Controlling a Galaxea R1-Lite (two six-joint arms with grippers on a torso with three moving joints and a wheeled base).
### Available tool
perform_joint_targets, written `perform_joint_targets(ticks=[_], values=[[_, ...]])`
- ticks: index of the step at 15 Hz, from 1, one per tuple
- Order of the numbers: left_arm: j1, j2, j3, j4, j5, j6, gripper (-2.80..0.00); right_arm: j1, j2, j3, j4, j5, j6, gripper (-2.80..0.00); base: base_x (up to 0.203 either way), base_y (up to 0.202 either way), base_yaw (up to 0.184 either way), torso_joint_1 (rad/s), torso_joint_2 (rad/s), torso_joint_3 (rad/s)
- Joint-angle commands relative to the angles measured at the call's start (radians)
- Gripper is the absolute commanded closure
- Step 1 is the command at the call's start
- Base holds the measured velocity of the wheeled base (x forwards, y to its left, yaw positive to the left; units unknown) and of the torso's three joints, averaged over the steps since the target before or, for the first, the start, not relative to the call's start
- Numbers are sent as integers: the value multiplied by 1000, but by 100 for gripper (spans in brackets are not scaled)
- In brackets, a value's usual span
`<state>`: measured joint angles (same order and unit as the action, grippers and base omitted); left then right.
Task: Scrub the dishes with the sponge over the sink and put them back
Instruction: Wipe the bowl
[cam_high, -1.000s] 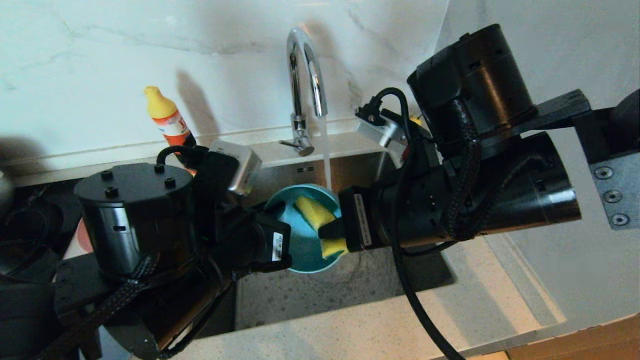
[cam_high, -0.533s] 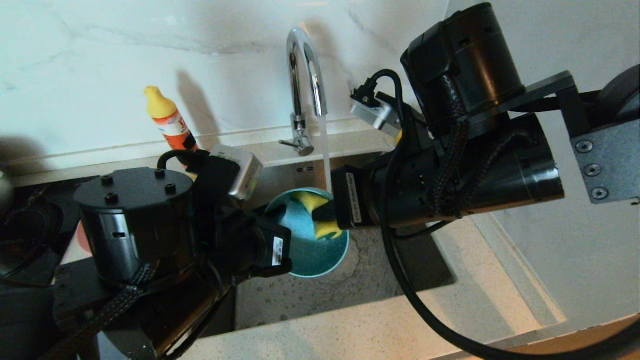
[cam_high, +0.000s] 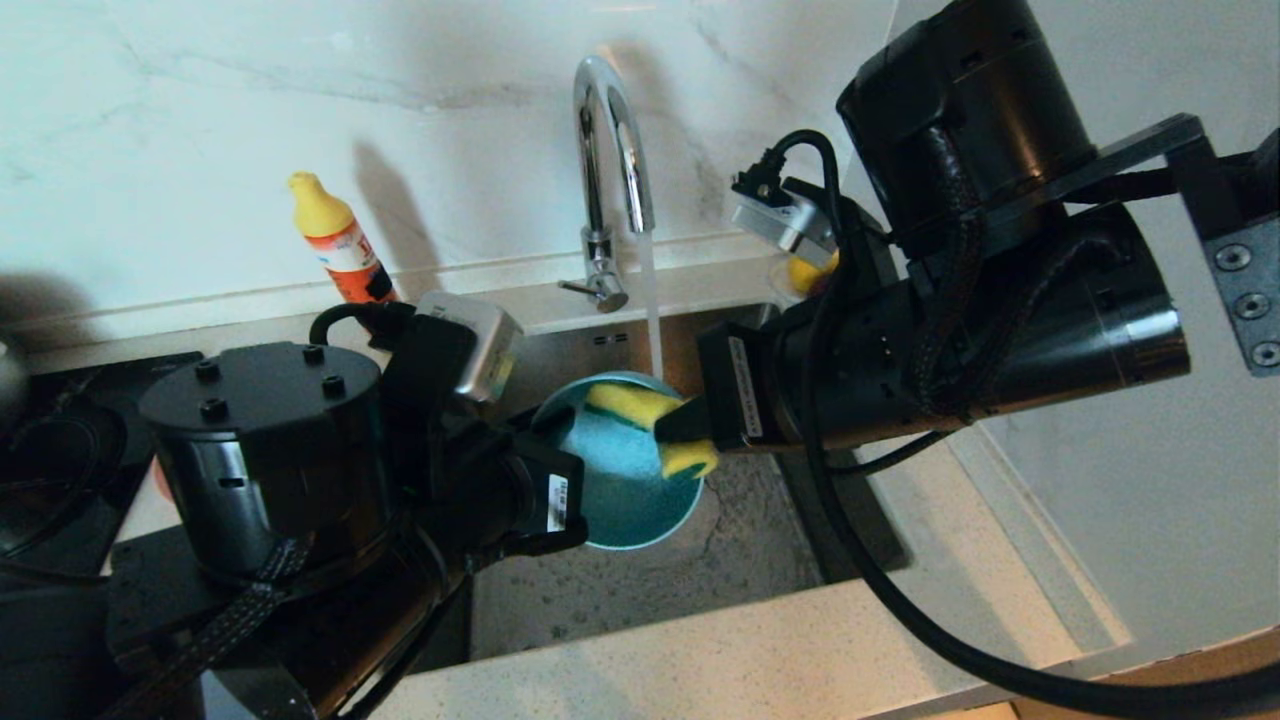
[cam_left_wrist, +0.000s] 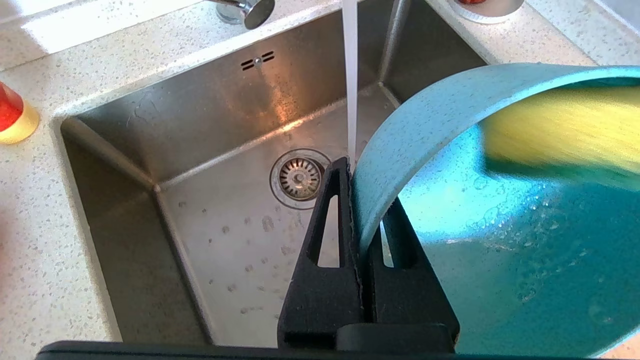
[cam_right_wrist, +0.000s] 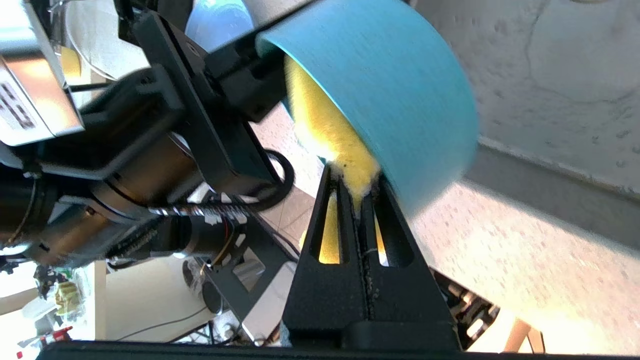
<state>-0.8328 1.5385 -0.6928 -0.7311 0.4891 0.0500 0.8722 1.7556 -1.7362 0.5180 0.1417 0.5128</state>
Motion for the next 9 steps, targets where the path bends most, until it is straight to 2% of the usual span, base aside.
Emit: perform_joint_targets(ticks=[1, 7, 9], values=[[1, -2, -7, -5, 3, 1, 0, -7, -32, 10, 32, -1, 4, 0, 0, 0, 0, 0, 0, 0], [1, -1, -21, -8, 8, 2, 0, -6, -25, 3, 104, 1, 3, 0, 0, 0, 0, 0, 0, 0], [3, -1, -31, -7, 29, 5, 0, 10, -11, -2, 109, 4, 3, 0, 0, 0, 0, 0, 0, 0]])
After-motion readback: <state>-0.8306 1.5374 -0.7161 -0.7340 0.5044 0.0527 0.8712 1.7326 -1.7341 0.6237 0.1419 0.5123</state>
